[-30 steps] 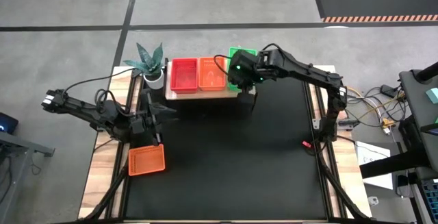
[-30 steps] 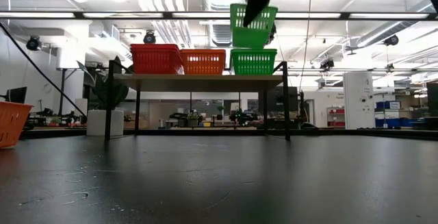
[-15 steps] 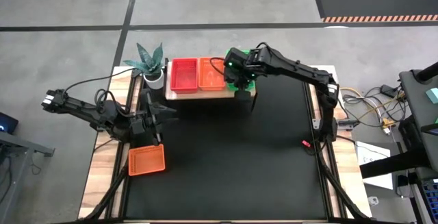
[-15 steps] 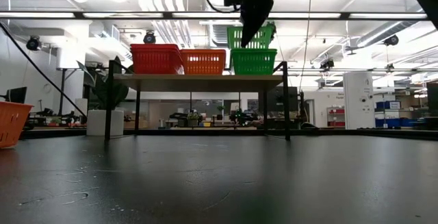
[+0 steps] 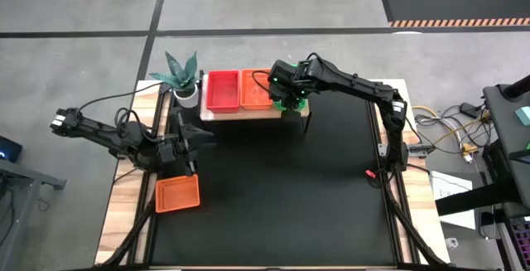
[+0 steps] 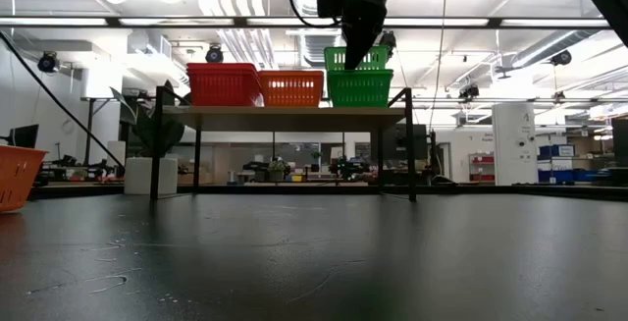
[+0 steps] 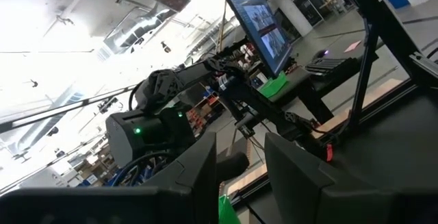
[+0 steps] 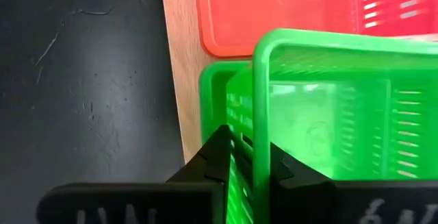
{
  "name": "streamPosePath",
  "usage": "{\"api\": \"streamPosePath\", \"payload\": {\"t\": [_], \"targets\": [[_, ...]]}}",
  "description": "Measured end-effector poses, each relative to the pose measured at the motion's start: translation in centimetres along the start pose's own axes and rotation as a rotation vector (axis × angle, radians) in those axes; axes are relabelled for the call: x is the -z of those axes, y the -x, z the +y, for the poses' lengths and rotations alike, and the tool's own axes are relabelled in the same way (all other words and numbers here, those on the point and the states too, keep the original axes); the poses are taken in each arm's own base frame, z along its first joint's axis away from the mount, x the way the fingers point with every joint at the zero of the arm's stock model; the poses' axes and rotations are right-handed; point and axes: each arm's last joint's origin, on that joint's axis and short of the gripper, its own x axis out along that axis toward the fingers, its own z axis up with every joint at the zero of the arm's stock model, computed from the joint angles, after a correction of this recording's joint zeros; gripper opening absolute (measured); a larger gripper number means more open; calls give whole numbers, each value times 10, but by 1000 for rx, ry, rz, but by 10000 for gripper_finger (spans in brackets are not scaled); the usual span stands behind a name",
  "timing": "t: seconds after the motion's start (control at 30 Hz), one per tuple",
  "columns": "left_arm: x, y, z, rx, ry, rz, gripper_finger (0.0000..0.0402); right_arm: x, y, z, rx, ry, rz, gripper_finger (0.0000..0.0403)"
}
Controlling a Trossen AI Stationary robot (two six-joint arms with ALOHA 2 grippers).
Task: Stack baskets on shelf by color
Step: Stack the green basket on top of the other green basket on the shelf, then stack the orange basket on top of the other orange basket on the shelf
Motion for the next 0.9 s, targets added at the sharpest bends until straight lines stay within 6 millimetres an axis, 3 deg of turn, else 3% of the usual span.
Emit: {"api": "streamPosePath", "payload": {"t": [0.27, 0.53, 0.7, 0.9], "targets": [[0, -1, -1, 4, -1, 3, 109, 0, 4, 0, 0, -27, 0, 88], [1, -2, -2, 6, -3, 6, 109, -2, 30, -3, 13, -37, -41, 141], [1, -2, -2, 9, -4, 9, 109, -2, 49, -4, 22, -34, -74, 149], [2, -4, -4, 14, -6, 14, 109, -1, 74, -5, 37, -42, -125, 128]]}}
